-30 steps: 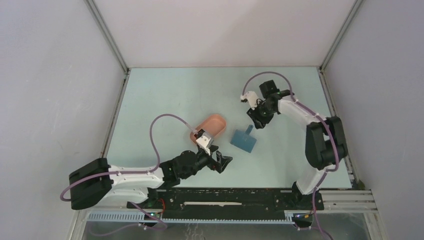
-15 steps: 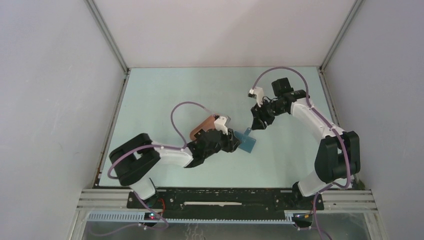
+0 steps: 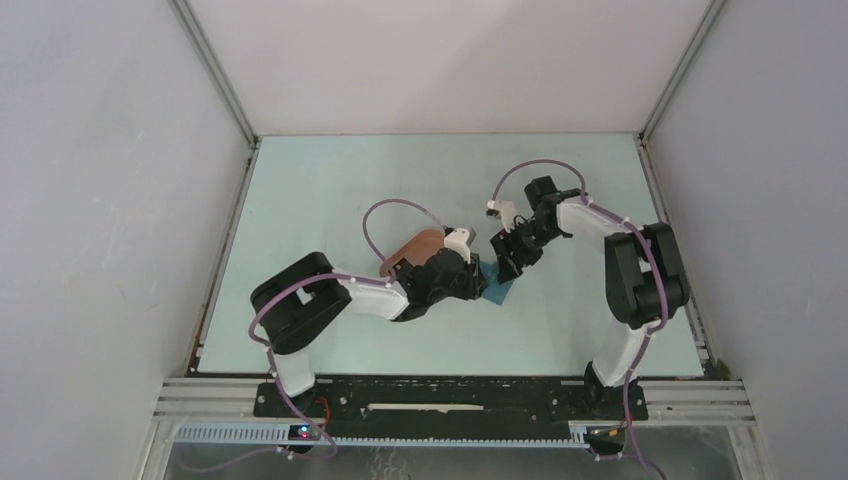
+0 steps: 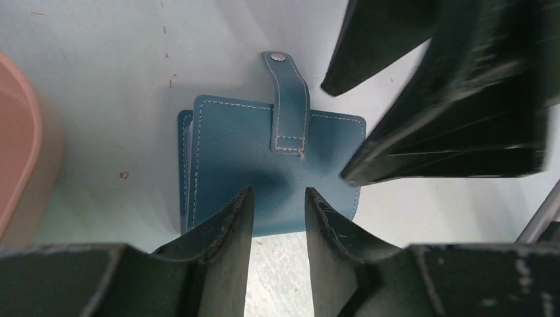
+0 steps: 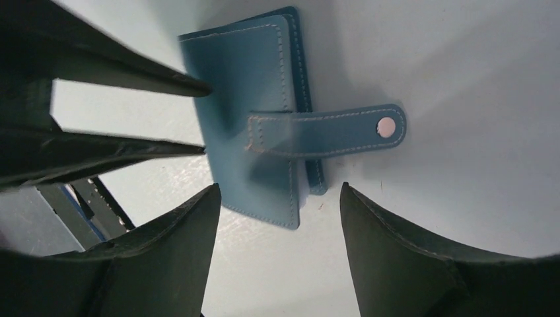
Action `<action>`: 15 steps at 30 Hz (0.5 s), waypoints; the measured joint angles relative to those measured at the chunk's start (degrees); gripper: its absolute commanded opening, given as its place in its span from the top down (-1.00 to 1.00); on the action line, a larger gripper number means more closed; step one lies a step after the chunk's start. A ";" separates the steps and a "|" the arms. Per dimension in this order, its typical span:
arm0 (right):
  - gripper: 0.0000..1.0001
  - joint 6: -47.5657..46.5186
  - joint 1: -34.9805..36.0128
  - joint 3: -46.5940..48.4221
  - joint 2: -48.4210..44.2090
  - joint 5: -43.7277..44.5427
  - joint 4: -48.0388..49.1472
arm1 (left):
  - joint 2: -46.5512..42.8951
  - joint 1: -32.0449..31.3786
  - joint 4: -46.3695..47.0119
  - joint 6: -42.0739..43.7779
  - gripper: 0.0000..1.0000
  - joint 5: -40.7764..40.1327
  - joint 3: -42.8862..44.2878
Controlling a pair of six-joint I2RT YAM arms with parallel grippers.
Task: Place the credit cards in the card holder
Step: Close the card holder at the center of the board.
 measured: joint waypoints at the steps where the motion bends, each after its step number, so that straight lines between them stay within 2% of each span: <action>1: -0.45 0.59 0.39 0.24 1.40 0.85 0.00 | 0.07 0.13 -0.31 -0.04 0.21 0.00 0.26; 6: -0.22 3.13 1.64 2.56 6.16 4.13 0.04 | 0.20 0.46 -0.66 -0.55 0.18 0.04 0.52; 10: 0.09 4.55 1.64 5.07 8.39 4.44 -1.09 | -0.66 0.72 -0.48 -0.24 0.10 0.11 0.04; 12: 0.25 5.01 1.62 6.14 9.05 4.35 -2.19 | -3.08 0.76 -0.22 0.76 0.05 0.09 -1.90; 15: 0.36 5.01 1.46 7.41 9.44 4.61 -3.54 | -9.22 0.55 0.22 4.33 -0.03 -0.11 -6.54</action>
